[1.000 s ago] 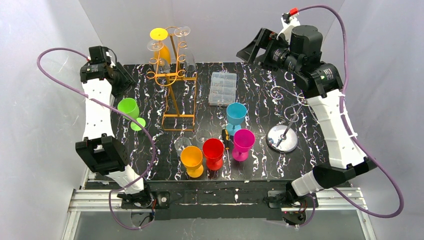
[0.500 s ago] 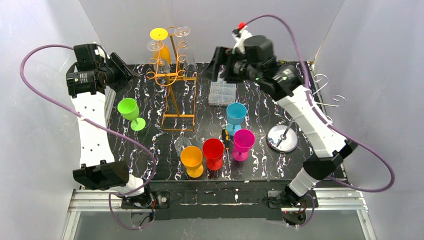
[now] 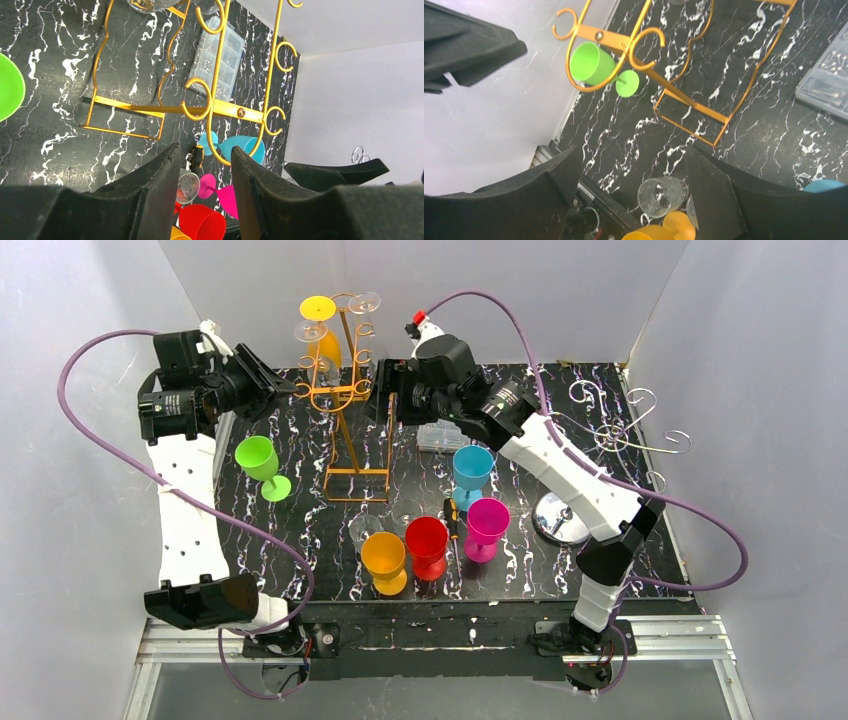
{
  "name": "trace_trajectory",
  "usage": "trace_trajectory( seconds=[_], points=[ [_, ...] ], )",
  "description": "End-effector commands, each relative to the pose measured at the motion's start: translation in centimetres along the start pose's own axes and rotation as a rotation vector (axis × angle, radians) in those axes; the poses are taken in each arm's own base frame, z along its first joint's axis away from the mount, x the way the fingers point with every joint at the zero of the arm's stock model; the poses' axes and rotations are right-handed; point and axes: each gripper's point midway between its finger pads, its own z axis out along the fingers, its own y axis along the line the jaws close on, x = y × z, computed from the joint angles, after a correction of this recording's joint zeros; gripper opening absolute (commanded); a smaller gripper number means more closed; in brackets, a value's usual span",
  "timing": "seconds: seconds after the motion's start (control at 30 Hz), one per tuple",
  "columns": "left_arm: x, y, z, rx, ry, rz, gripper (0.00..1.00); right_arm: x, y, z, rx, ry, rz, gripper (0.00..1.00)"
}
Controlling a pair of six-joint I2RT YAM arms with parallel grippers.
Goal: Take the wine glass off the wine glass rack
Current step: Move the wine rack to the center of the board.
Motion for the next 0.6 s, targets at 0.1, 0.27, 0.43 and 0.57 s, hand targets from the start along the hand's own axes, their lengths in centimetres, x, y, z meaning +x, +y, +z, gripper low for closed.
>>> trace_trajectory(
  seconds=[0.1, 0.27, 0.43, 0.57],
  points=[
    [1.7, -1.5, -0.1, 0.093, 0.027, 0.094, 0.45, -2.3, 2.2, 0.0, -0.004, -0.158, -0.049, 0.83],
    [2.8, -1.1, 0.5, 0.074, 0.050, 0.103, 0.45, -2.3, 1.8, 1.0, 0.032, -0.172, -0.045, 0.81],
    [4.3, -1.1, 0.7, 0.055, 0.051, 0.117, 0.42, -2.3, 1.0, 1.2, 0.074, -0.201, -0.047, 0.80],
    [5.4, -1.6, 0.9, 0.032, 0.046, 0.136, 0.40, -2.7, 0.2, 0.8, 0.114, -0.216, -0.065, 0.80]
  ],
)
